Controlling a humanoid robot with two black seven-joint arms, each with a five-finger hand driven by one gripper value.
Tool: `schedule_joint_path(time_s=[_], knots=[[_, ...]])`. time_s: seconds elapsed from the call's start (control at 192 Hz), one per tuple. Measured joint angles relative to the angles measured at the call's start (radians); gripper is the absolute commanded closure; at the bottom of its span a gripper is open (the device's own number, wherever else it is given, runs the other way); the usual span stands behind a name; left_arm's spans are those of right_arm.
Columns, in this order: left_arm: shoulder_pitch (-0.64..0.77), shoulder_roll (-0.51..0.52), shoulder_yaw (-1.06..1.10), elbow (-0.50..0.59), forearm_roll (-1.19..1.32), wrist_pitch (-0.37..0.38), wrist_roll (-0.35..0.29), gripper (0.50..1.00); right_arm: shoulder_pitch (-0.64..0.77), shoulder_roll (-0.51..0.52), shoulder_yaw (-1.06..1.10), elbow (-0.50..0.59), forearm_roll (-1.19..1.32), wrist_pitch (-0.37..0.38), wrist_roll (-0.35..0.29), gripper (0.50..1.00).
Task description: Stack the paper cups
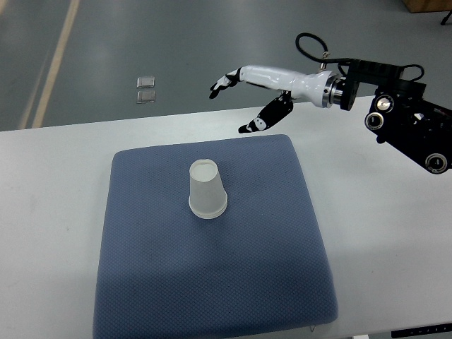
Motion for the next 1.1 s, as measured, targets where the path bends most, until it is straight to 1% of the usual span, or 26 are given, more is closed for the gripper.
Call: schedule_joint_path(time_s=[0.104,0.208,0.312,0.478,0.592,0.644,0.67,0.676,0.738,0.837,0.857,0.873,0.93,1.102], knots=[[0.0,0.0,0.0,0.0,0.0,0.0,0.0,0.5,-0.083,0.017,0.125,-0.027,0.089,-0.005,-0.062,0.644],[0.0,0.0,0.0,0.0,0.0,0.0,0.001,0.5,-0.136,0.054,0.218,-0.059,0.18,-0.032,-0.131,0.644],[0.0,0.0,0.0,0.0,0.0,0.0,0.003,0.5,-0.191,0.103,0.312,-0.082,0.246,-0.076,-0.196,0.642],[0.0,0.0,0.0,0.0,0.0,0.001,0.003,0.5,-0.239,0.178,0.414,-0.1,0.299,-0.145,-0.271,0.642],[0.0,0.0,0.0,0.0,0.0,0.001,0.003,0.5,-0.272,0.227,0.475,-0.104,0.333,-0.223,-0.315,0.64],[0.0,0.0,0.0,0.001,0.0,0.001,0.003,0.5,-0.286,0.249,0.494,-0.105,0.342,-0.262,-0.323,0.634],[0.0,0.0,0.0,0.001,0.0,0.001,0.003,0.5,-0.295,0.261,0.504,-0.105,0.345,-0.284,-0.325,0.613],[0.0,0.0,0.0,0.001,0.0,0.001,0.003,0.5,-0.297,0.264,0.506,-0.105,0.346,-0.287,-0.325,0.603],[0.0,0.0,0.0,0.001,0.0,0.001,0.003,0.5,-0.316,0.292,0.525,-0.105,0.35,-0.322,-0.327,0.599],[0.0,0.0,0.0,0.001,0.0,0.001,0.003,0.5,-0.343,0.328,0.554,-0.104,0.352,-0.346,-0.328,0.599],[0.0,0.0,0.0,0.001,0.0,0.001,0.003,0.5,-0.35,0.336,0.56,-0.104,0.352,-0.35,-0.328,0.595],[0.0,0.0,0.0,0.001,0.0,0.001,0.003,0.5,-0.354,0.341,0.563,-0.104,0.352,-0.353,-0.328,0.581],[0.0,0.0,0.0,0.001,0.0,0.001,0.003,0.5,-0.368,0.356,0.571,-0.102,0.352,-0.37,-0.326,0.576],[0.0,0.0,0.0,0.0,0.0,0.001,0.003,0.5,-0.385,0.365,0.575,-0.098,0.352,-0.417,-0.313,0.574]])
